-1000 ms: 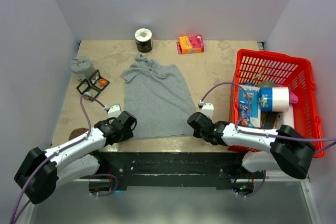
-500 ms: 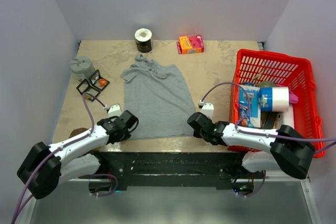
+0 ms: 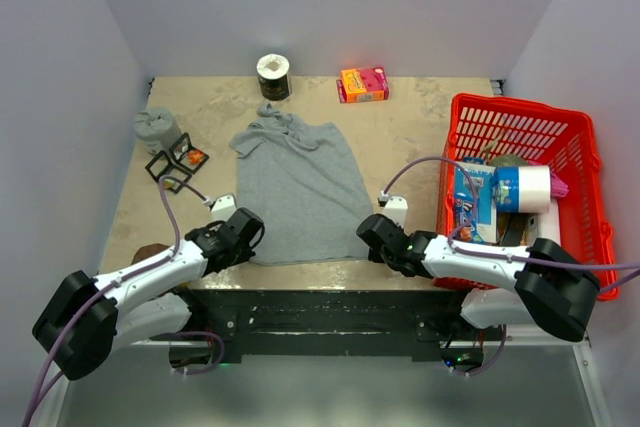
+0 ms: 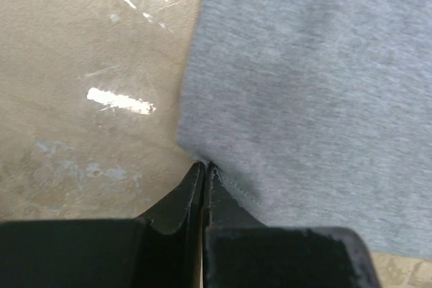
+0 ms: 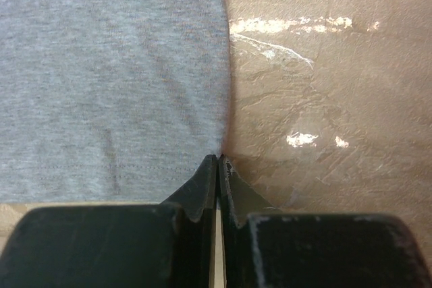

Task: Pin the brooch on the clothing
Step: Pick up the crumped clothing from the center of the board.

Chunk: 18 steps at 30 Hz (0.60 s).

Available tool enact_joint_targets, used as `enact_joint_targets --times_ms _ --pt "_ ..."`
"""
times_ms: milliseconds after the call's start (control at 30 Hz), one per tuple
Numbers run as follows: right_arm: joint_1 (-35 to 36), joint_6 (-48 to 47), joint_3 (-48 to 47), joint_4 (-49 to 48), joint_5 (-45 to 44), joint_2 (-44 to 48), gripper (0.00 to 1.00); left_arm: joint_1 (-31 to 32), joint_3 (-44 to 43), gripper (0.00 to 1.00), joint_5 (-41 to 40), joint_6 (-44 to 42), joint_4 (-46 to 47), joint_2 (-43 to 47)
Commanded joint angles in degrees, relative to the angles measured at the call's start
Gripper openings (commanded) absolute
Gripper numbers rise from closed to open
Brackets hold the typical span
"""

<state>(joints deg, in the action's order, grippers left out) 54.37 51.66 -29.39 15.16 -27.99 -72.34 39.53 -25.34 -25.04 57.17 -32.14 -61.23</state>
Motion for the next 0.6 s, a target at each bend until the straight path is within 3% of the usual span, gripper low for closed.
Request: enact_joint_targets --times_ms 0,167,567 --pt "-0.4 0.5 0.4 0.4 -3.6 3.0 0.0 0.2 2.8 0.0 3.8 -1.4 2.0 1.2" --pt "-0.3 -3.3 -7.2 5.3 -7.8 4.3 0.0 0.1 -5.3 0.0 -1.8 -5.5 3.0 7.2" --pt "-0.4 -21.2 -39.9 10.5 -19.7 7.2 0.0 0.0 -33.3 0.0 -15.7 -38.9 18.3 14.0"
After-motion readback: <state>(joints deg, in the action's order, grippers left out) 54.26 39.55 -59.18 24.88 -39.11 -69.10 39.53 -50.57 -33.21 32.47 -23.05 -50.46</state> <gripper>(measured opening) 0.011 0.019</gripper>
